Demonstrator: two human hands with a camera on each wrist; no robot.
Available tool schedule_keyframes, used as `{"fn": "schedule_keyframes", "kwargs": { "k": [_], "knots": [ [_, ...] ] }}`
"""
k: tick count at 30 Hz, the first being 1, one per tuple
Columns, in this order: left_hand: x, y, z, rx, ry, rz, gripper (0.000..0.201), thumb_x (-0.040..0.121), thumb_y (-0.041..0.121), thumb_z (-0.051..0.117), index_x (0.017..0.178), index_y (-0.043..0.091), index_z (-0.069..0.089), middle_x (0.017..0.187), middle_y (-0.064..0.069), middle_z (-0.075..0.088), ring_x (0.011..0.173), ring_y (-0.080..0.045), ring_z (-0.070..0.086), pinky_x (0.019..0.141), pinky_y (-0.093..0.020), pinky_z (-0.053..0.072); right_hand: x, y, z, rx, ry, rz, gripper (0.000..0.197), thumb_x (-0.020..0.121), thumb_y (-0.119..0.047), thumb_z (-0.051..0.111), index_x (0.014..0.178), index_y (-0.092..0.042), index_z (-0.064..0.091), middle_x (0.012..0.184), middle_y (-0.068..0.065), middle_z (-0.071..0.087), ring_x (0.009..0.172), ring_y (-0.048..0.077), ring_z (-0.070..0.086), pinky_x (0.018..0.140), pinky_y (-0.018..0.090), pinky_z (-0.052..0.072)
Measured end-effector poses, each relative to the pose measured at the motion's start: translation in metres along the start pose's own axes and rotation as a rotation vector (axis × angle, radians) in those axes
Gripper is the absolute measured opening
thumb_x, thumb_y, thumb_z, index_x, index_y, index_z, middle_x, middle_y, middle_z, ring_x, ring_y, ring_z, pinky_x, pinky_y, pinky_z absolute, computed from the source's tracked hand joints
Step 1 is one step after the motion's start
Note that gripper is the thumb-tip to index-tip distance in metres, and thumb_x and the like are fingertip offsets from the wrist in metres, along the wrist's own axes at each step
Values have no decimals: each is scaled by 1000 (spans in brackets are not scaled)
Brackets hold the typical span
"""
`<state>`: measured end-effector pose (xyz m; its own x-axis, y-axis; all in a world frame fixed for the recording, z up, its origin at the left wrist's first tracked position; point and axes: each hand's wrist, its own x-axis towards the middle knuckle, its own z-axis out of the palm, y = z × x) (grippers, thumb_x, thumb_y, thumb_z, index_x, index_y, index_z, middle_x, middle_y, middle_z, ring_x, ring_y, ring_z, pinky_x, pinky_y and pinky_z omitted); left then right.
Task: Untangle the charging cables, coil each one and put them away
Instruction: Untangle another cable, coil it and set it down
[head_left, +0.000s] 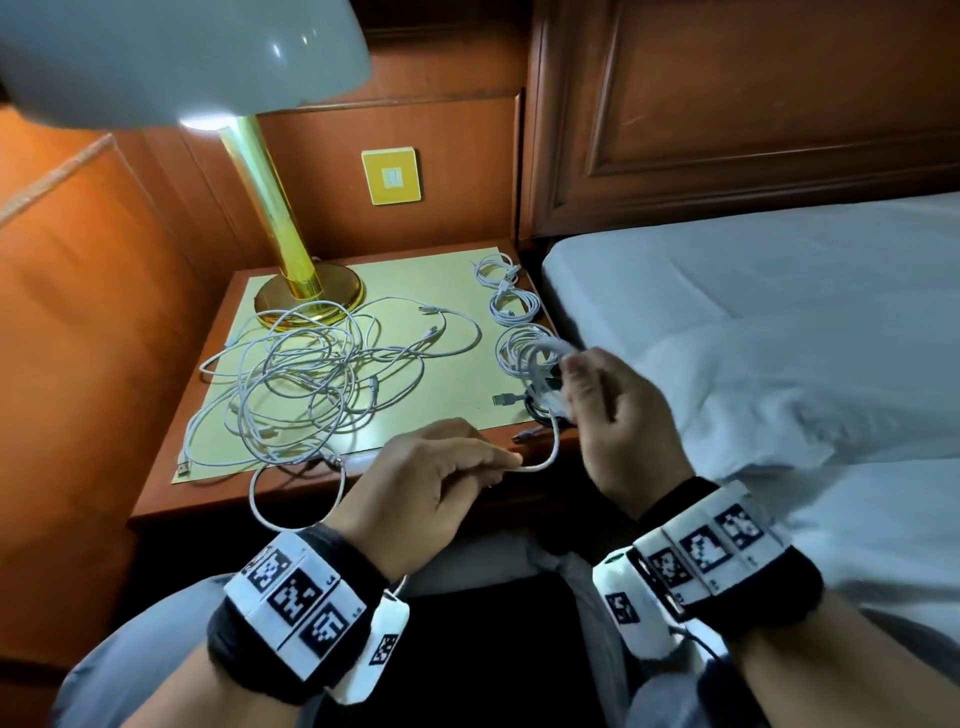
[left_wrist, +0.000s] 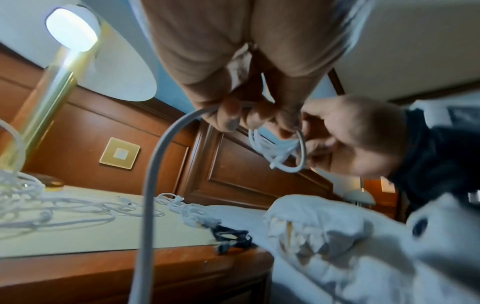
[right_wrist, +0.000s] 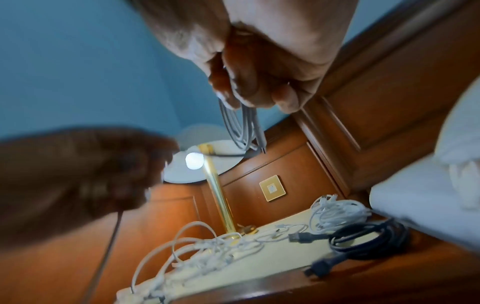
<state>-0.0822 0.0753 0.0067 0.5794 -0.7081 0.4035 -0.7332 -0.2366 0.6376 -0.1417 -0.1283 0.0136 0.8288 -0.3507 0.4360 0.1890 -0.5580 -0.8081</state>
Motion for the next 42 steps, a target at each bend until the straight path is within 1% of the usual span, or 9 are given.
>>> {"fn": "schedule_keyframes", "kwargs": {
  "k": [4,11,14,18,22,28,34,38,42],
  "knots": [
    [6,4,-5,-80,224,-34,7,86,24,77,93,20,76,82,12,74,76,-6,70,71,-27,56,-9,-2,16,-8,-293,77,33,103,-40,47,76,-26,62,62,-9,66,56,3,59,61,16,43],
    [10,-7,-7,-99,318,-136,7,87,23,75,89,17,72,76,11,69,68,-9,64,63,-26,51,-9,-12,26,358,-498,337,52,96,-54,47,68,-9,48,50,-3,35,45,18,37,56,57,48],
    [10,-9,-5,-109,311,-126,16,93,5,67,99,16,75,82,16,68,69,-1,63,68,-13,46,-5,-15,21,516,-520,419,46,94,-52,48,60,-21,44,50,-5,34,47,12,30,59,44,40],
    [11,-11,-1,-165,329,-140,25,95,5,64,102,27,72,91,10,75,82,-6,71,76,-24,57,-2,-22,14,813,-428,564,42,93,-42,51,61,-20,35,52,-9,28,43,4,25,41,13,23],
    [11,-6,1,-327,266,-210,23,102,17,54,103,31,72,92,4,76,80,-17,71,74,-38,58,-3,-20,15,867,-345,589,47,94,-44,55,56,-23,38,53,-8,26,42,4,24,42,15,17],
    [8,1,5,-296,130,-201,27,106,23,43,113,14,67,77,4,63,57,-2,49,59,-14,39,-3,-16,18,716,-295,477,45,96,-46,51,56,-26,43,60,-9,30,49,5,30,50,16,21],
    [14,0,7,-449,188,-295,38,99,32,47,93,0,66,66,-14,51,53,-16,40,51,-27,31,-6,-27,14,835,-443,642,47,89,-56,44,57,-22,48,52,-2,29,48,13,16,45,26,13],
    [16,1,1,-806,243,-393,23,93,24,57,104,19,76,71,-10,44,58,-17,40,52,-27,36,3,-32,2,1034,-330,730,44,86,-50,49,52,-23,40,46,-8,24,38,7,14,37,21,10],
    [13,-10,-9,-512,303,-387,20,93,5,64,97,21,74,69,0,57,55,-16,52,54,-27,45,8,-33,-13,1165,-214,769,43,91,-48,47,62,-22,30,45,-7,24,32,6,24,32,16,26]
  ]
}}
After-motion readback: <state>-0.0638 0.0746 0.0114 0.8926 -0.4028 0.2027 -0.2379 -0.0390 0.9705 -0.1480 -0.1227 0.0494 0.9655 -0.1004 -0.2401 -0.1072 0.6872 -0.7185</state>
